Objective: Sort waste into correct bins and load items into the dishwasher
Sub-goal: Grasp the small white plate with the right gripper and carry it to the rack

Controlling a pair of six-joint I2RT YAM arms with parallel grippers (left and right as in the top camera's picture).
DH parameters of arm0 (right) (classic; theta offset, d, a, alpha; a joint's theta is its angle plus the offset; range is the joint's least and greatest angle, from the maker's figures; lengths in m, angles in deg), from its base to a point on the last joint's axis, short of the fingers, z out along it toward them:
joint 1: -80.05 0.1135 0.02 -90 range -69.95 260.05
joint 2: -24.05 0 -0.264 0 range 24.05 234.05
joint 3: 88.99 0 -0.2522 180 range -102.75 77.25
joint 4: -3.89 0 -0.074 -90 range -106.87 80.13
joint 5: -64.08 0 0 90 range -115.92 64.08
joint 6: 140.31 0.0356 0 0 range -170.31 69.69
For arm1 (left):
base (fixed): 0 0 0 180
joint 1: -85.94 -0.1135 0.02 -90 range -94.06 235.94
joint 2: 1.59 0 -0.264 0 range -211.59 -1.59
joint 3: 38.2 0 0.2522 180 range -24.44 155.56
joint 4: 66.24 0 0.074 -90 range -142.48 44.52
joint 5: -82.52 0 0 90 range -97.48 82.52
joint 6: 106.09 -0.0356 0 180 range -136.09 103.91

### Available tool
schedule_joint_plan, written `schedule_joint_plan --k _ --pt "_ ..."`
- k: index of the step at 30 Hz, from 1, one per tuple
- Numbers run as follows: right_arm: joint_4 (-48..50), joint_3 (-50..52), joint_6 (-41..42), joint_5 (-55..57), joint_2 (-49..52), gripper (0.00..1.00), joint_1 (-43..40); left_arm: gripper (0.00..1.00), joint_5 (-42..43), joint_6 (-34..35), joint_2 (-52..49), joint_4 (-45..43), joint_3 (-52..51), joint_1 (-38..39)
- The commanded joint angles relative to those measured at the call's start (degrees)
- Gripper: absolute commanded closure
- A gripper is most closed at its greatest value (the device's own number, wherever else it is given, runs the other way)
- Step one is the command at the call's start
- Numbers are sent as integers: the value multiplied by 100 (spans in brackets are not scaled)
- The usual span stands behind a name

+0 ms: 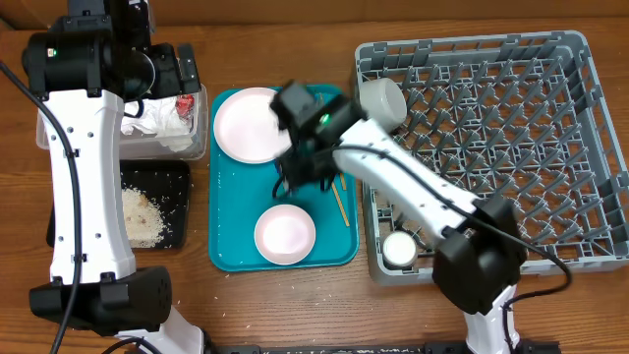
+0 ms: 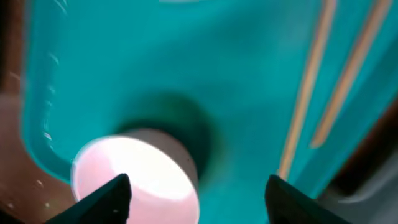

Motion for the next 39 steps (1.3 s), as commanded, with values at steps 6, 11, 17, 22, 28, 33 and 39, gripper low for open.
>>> schedule_joint_plan --k 6,11,17,22,28,33,39 --pt "297 1469 304 -1016 87 56 197 0 -37 37 -42 -4 74 11" --pt "411 1410 448 -1016 85 96 129 0 -37 37 -42 -4 74 11" --pt "-212 295 455 -262 -181 96 -199 0 -37 37 -42 -4 74 11" --pt "-1207 -1169 872 1596 -684 96 -361 0 -39 37 -42 -4 74 11" --pt "-2236 -2229 1908 5375 -1556 96 -411 0 -37 37 -42 -4 74 11" --pt "-2850 -2065 1947 6308 -1574 96 -433 0 -37 37 -42 -4 74 11" --pt "-2841 -675 1952 6791 -1569 96 -437 0 -37 37 -42 -4 74 11"
